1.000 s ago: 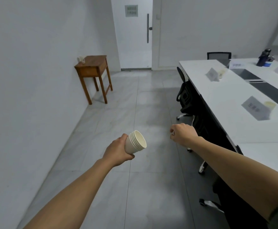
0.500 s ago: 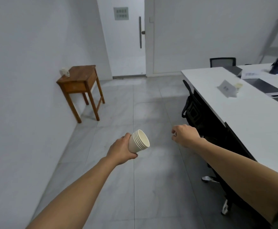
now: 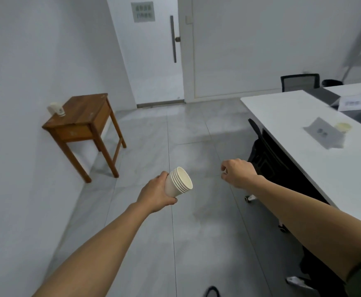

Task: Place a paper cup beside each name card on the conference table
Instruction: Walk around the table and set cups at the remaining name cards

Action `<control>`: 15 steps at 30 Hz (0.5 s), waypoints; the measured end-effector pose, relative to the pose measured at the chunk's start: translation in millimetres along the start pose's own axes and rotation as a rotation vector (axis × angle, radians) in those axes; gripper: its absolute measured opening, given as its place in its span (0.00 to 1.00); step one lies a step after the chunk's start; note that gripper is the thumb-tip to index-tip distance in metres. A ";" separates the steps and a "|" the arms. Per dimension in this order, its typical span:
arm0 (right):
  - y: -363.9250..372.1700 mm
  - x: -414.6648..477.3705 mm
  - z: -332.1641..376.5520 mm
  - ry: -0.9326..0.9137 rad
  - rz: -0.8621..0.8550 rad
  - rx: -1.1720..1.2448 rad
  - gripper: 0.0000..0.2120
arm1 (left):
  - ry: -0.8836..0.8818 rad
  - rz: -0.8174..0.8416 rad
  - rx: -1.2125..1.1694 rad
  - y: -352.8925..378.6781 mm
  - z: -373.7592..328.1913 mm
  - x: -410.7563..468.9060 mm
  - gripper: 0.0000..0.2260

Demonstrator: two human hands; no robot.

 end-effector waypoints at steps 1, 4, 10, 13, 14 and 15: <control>-4.1 31.1 2.2 0.006 0.011 0.010 0.14 | -0.017 0.001 -0.014 -5.9 9.6 26.8 0.31; -25.6 114.7 15.9 -0.003 0.013 0.019 0.15 | -0.039 -0.015 -0.003 -28.7 28.7 97.2 0.31; -39.6 263.8 52.6 -0.045 0.032 0.012 0.15 | -0.074 0.004 -0.008 -47.0 88.8 228.6 0.31; -38.4 326.0 59.8 -0.043 0.041 0.005 0.15 | -0.067 0.019 -0.015 -54.0 116.4 290.7 0.31; -37.2 356.1 61.2 -0.031 0.039 0.011 0.15 | -0.057 0.020 -0.016 -56.1 129.0 319.1 0.31; -38.1 381.0 61.5 -0.016 0.036 0.010 0.15 | -0.047 0.024 -0.022 -59.0 138.9 343.8 0.30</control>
Point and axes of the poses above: each hand's wrist, its own x-axis towards the middle knuckle, its own y-axis out of the palm, z = x × y, the point moved 7 cm from there along x, towards the middle knuckle, and after that the axes turned 10 degrees about y, right-handed, at the moved point
